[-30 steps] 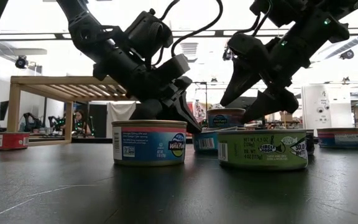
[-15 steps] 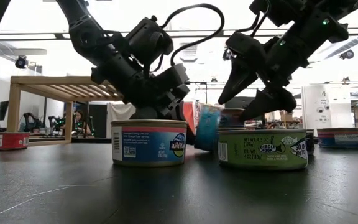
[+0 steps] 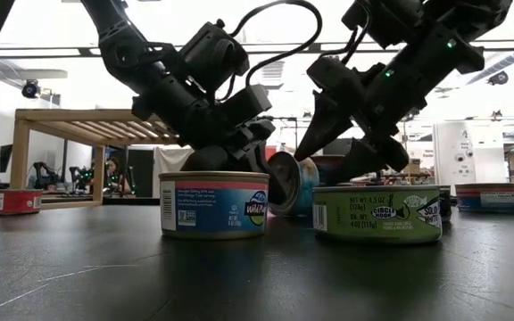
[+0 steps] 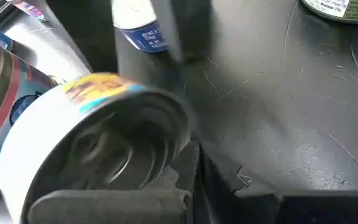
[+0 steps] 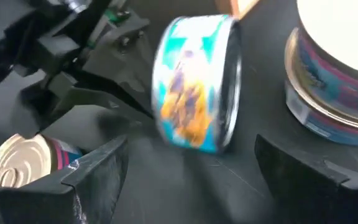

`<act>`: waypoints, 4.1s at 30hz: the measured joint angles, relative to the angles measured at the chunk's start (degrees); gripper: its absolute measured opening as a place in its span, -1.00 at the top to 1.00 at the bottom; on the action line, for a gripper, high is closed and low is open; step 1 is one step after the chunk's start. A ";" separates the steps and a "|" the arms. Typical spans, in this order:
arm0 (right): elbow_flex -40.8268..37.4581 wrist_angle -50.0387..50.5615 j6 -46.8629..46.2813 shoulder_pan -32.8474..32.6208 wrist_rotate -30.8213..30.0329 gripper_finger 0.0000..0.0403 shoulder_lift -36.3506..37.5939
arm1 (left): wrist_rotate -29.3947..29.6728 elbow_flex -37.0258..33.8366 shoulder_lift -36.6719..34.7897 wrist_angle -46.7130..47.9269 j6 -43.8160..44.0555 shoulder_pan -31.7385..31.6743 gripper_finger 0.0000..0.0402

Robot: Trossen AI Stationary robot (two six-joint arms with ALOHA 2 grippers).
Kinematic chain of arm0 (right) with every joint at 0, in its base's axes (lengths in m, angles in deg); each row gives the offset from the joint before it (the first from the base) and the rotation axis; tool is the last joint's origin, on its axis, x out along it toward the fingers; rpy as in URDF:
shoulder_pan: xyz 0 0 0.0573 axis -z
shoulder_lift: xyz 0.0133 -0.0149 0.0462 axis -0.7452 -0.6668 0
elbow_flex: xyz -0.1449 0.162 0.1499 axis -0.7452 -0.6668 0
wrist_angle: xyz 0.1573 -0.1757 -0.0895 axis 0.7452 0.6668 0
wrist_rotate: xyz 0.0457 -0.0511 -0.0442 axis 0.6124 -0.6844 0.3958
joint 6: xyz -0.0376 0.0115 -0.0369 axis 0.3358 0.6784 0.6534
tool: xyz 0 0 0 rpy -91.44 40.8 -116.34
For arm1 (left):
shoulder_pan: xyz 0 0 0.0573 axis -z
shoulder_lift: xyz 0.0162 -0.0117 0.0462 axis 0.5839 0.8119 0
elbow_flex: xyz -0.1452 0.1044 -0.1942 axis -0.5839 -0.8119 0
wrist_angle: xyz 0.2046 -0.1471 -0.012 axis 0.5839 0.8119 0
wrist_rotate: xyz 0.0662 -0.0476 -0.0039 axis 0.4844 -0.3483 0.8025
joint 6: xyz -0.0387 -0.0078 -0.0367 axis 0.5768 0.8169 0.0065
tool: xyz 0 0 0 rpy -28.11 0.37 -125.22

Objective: Stack canned seafood by type on shelf
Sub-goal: Put the yellow blue tuna can on the shelf

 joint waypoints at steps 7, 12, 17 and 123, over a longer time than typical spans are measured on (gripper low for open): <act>1.23 0.08 4.59 1.00 -0.44 -0.64 -1.51 | 0.02 0.02 0.01 -0.46 -0.07 0.00 1.00; 1.41 -0.71 6.29 1.61 -0.58 -0.66 -3.37 | 0.00 0.02 0.02 -0.47 -0.11 0.00 1.00; 1.40 -4.06 10.14 1.60 -1.73 -0.68 -4.94 | 0.11 0.02 0.02 0.45 -0.08 0.00 1.00; -1.98 -22.25 16.70 15.46 28.17 0.32 18.54 | 31.10 -0.04 -45.97 33.69 17.85 9.64 1.00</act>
